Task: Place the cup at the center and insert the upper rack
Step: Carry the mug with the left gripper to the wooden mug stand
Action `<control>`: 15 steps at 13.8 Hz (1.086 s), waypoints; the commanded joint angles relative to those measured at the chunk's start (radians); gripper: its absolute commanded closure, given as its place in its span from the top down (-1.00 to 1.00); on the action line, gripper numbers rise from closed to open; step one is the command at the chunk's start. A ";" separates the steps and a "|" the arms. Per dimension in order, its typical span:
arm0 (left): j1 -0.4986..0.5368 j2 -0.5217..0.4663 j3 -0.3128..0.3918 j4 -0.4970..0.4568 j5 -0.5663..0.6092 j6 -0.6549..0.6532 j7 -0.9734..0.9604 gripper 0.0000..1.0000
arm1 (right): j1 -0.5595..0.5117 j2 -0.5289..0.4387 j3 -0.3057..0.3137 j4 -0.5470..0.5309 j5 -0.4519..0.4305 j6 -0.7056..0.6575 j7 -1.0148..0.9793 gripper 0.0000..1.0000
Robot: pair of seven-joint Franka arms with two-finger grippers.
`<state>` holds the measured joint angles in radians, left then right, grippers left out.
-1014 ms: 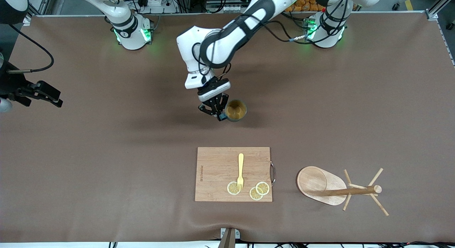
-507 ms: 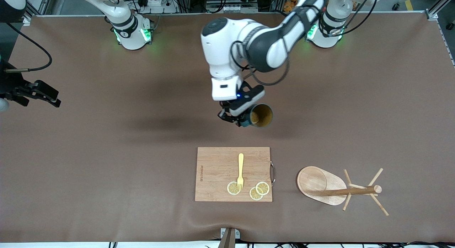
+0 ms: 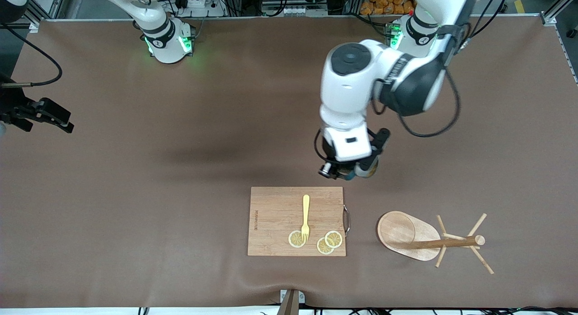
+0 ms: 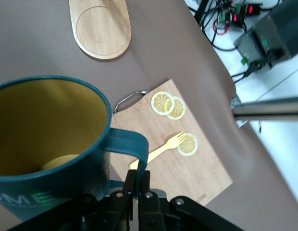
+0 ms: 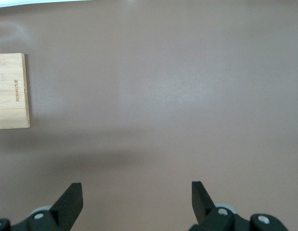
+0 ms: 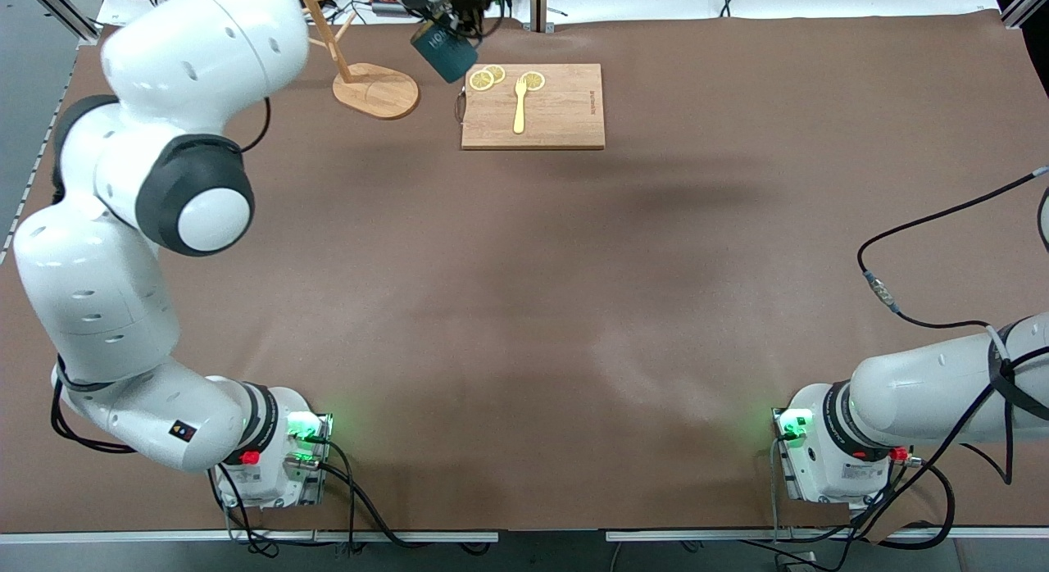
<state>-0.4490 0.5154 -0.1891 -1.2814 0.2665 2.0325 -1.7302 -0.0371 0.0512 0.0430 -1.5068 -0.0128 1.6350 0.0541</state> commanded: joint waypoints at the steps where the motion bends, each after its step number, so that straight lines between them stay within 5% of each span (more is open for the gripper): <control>1: 0.070 -0.035 -0.009 -0.026 -0.094 0.046 -0.005 -1.00 | -0.012 -0.014 0.011 0.000 -0.015 -0.012 0.009 1.00; 6: 0.182 -0.031 -0.007 -0.030 -0.232 0.125 0.056 -1.00 | -0.015 -0.014 0.009 0.000 -0.015 -0.020 0.007 1.00; 15: 0.337 0.045 -0.004 -0.035 -0.786 0.331 0.601 -1.00 | -0.012 -0.014 0.009 0.000 -0.015 -0.034 0.009 1.00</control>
<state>-0.1506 0.5711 -0.1863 -1.3144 -0.4370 2.3565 -1.2332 -0.0394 0.0512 0.0417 -1.5058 -0.0145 1.6146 0.0541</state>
